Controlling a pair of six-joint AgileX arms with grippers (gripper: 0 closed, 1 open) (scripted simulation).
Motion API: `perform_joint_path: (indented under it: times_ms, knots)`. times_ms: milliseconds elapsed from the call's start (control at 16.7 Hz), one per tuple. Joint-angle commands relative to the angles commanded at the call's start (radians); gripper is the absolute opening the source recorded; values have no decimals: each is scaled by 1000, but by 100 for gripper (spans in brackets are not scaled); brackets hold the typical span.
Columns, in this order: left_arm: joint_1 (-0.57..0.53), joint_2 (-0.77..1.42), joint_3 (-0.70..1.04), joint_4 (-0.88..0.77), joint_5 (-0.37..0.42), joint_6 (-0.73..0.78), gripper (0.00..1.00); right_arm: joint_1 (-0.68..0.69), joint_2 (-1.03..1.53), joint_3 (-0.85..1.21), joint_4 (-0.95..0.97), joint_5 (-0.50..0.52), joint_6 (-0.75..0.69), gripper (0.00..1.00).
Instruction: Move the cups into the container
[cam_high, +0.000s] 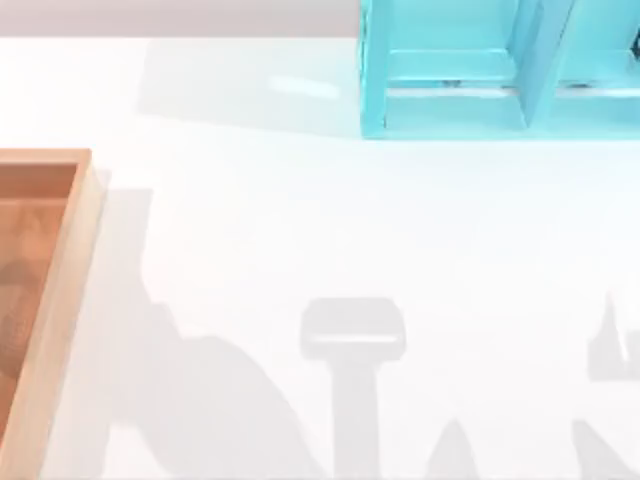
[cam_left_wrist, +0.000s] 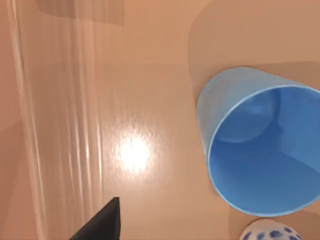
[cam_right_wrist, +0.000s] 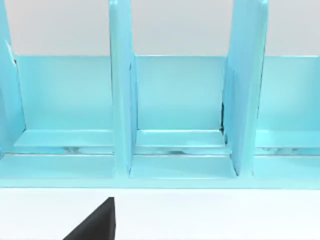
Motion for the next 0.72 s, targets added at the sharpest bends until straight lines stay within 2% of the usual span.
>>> perform_joint_path:
  times_ms: [540,720]
  knots:
    - [-2,15,348,-334,0,-5,100,0,0,0,0,0,0,100]
    - [-4,13,400,-386,0,-5,100,0,0,0,0,0,0,100]
